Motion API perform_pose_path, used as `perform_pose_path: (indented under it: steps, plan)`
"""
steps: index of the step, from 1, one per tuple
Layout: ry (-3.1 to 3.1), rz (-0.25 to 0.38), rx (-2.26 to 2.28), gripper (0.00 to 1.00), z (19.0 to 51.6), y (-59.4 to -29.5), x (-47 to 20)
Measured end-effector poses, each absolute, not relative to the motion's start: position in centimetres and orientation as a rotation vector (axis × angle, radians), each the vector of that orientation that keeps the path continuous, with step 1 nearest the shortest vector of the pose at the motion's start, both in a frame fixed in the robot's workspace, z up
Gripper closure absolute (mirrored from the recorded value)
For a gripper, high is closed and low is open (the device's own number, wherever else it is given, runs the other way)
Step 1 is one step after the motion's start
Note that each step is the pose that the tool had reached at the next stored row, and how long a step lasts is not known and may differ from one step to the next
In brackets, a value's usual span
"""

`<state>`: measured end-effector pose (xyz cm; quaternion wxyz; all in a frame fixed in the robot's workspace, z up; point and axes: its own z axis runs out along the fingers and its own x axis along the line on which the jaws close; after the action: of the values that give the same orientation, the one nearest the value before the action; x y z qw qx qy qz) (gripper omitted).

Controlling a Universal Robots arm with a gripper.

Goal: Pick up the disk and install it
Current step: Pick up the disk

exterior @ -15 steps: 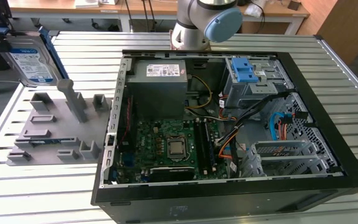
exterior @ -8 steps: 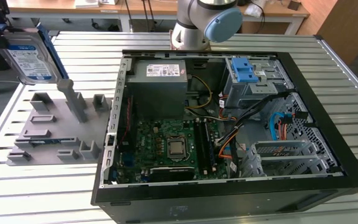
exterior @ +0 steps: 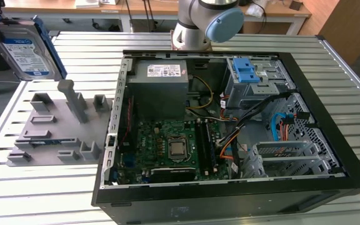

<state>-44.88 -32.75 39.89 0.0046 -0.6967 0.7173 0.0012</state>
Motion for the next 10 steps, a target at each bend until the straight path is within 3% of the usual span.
perform_pose_path:
  steps: [10]
  plan:
    - [2.247,0.004,-2.182,0.63,41.7,-32.7,-44.9]
